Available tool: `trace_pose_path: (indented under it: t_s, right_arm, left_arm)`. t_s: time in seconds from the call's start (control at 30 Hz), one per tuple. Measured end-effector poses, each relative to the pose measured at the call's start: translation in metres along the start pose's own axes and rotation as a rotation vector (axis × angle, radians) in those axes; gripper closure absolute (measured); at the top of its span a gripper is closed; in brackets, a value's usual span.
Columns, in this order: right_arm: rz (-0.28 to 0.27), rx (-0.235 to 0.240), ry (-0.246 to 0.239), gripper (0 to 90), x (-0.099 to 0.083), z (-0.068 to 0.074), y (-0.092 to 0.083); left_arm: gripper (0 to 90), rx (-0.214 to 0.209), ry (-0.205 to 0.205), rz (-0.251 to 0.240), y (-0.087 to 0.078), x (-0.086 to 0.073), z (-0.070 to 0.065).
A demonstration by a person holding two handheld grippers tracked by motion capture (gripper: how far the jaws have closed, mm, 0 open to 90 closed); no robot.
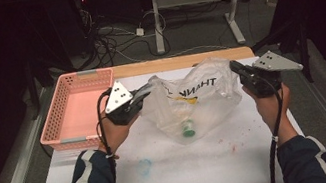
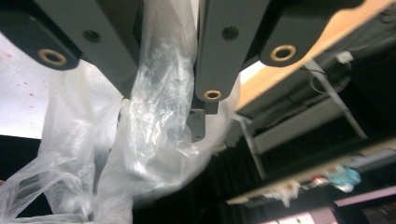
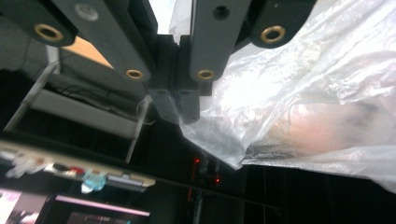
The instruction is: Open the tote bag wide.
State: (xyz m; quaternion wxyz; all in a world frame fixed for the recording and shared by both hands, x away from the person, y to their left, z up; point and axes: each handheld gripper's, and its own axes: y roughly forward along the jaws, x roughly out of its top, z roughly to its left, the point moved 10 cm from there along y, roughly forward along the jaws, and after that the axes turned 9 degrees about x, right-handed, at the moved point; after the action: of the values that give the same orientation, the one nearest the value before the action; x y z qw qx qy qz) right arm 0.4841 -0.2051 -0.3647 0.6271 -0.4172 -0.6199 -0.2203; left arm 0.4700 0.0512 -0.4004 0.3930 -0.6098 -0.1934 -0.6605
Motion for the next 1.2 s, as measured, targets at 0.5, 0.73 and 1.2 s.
trace_pose_path:
  t_s: [0.5,0.73,1.2]
  right_arm:
    - [0.033,0.026,-0.05,90.0,0.019,0.035,0.037]
    - [0.005,0.035,-0.061,90.0,0.054,0.047,0.037]
    - [-0.087,0.021,-0.102,90.0,0.127,0.054,0.017]
  left_arm:
    - [87.6,0.037,-0.012,-0.113,0.035,0.048,-0.019]
    - [87.7,0.074,0.002,-0.152,0.024,0.085,-0.007]
    - [87.7,0.148,-0.008,-0.213,0.0,0.137,0.015]
